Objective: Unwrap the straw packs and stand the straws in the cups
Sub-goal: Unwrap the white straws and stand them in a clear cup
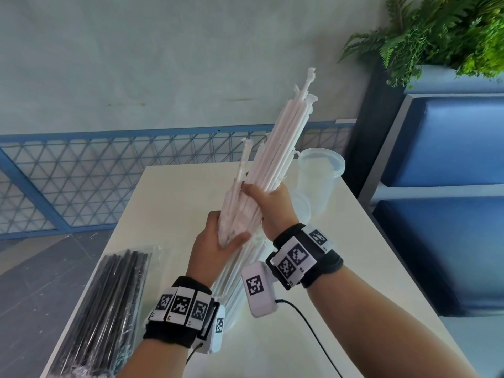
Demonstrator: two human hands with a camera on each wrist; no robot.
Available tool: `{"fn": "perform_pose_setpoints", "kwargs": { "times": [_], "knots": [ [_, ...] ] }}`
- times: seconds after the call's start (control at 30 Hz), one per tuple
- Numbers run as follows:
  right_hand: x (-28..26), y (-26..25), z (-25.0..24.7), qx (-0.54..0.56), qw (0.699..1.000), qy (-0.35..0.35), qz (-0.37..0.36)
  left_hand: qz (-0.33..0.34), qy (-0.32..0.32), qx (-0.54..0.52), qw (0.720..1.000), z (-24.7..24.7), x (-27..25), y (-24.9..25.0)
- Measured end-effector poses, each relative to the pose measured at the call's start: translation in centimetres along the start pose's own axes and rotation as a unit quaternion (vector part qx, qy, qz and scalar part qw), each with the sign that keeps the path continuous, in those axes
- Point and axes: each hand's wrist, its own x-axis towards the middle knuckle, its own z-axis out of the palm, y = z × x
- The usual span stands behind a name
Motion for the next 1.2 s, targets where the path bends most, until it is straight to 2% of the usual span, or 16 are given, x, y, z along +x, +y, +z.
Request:
{"fn": "perform_pose_setpoints", "kwargs": {
  "times": [0.2,0.33,0.53,0.67,0.83,1.1,1.2],
  "knots": [
    [-0.6,2.2,0.1,-0.055,0.997,-0.032,0.038,0.040,0.074,0.021,0.996,0.0,0.1,-1.0],
    [-0.8,1.9,-0.1,-0.076,0.996,-0.027,0.027,0.054,0.081,0.046,0.994,-0.1,0.2,-0.8],
    [1.1,-2.1,-0.3,0.006,0.999,0.020,-0.033,0.051,0.096,0.066,0.992,-0.1,0.2,-1.0],
    [2.0,-3.8,-0.7,0.057,0.997,0.040,-0.040,0.040,0.100,0.076,0.991,-0.1,0.3,-1.1],
    [0.9,-2.4,-0.1,0.056,0.998,-0.004,0.014,0.047,0.102,0.077,0.991,0.2,0.3,-0.9],
    [1.7,-2.7,-0.3,-0.009,0.999,-0.032,0.001,0.048,0.108,0.066,0.991,0.2,0.3,-0.2],
    [1.2,-1.6,0.1,0.004,0.999,-0.040,0.018,0.037,0.112,0.050,0.992,0.4,0.6,-0.4]
  ]
}}
